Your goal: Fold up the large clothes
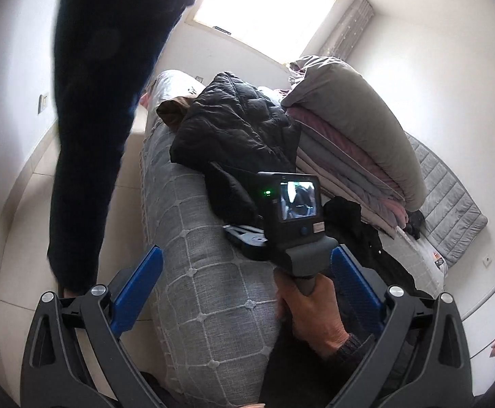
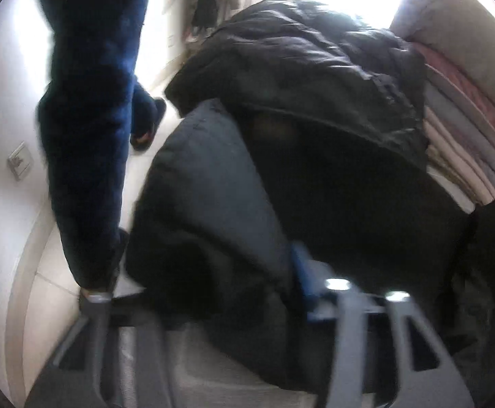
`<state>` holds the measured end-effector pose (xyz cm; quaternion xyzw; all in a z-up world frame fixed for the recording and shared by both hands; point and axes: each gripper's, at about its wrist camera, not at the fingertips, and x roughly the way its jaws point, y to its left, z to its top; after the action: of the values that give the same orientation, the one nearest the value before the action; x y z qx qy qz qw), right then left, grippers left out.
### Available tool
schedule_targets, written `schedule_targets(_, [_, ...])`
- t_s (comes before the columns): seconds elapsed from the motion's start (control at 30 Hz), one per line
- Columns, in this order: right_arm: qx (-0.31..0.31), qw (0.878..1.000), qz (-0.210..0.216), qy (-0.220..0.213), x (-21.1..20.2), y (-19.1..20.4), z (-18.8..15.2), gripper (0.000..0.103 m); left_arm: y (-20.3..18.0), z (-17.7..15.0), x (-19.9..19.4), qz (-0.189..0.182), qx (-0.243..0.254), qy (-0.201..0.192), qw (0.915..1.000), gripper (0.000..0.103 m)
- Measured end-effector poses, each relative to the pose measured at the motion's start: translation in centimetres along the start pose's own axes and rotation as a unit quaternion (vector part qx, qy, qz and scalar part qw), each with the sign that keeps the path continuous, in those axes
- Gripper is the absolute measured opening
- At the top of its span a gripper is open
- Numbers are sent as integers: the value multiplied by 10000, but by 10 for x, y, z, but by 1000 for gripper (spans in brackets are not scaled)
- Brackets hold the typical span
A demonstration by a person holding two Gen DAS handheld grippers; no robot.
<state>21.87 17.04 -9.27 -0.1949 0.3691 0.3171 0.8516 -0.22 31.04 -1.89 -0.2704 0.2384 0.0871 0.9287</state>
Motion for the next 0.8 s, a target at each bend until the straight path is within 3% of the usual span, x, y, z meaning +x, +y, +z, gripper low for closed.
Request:
schedule_targets(0.07, [260, 9993, 256, -68, -6, -14, -6, 21, 1, 1, -3, -4, -1, -30, 10000, 95])
schedule_targets(0.2, [390, 9972, 325, -549, -37, -26, -12, 19, 5, 0, -8, -61, -1, -38, 10000, 96])
schedule_targets(0.27, [760, 9915, 645, -838, -57, -37, -14, 18, 7, 0, -7, -80, 3, -26, 10000, 96])
schedule_targets(0.3, [1210, 9819, 1028, -1032, -70, -52, -17, 18, 9, 0, -8, -98, -7, -14, 10000, 96])
schedule_targets(0.37, [2112, 9449, 1985, -1524, -94, -84, -20, 18, 14, 0, -10, -114, -36, -7, 9999, 96])
schedule_targets(0.47, [2602, 8992, 2739, -2206, -133, -95, -8, 18, 27, 2, -13, -92, -93, -5, 9999, 96])
schedule_targets(0.63, [2711, 8585, 3431, -2677, -162, -79, 57, 18, 52, 4, -17, -57, -302, -11, 9995, 96])
schedule_targets(0.8, [2956, 8430, 3700, -2551, -141, -48, 99, 19, 80, 5, -18, 49, -491, -28, 9988, 96])
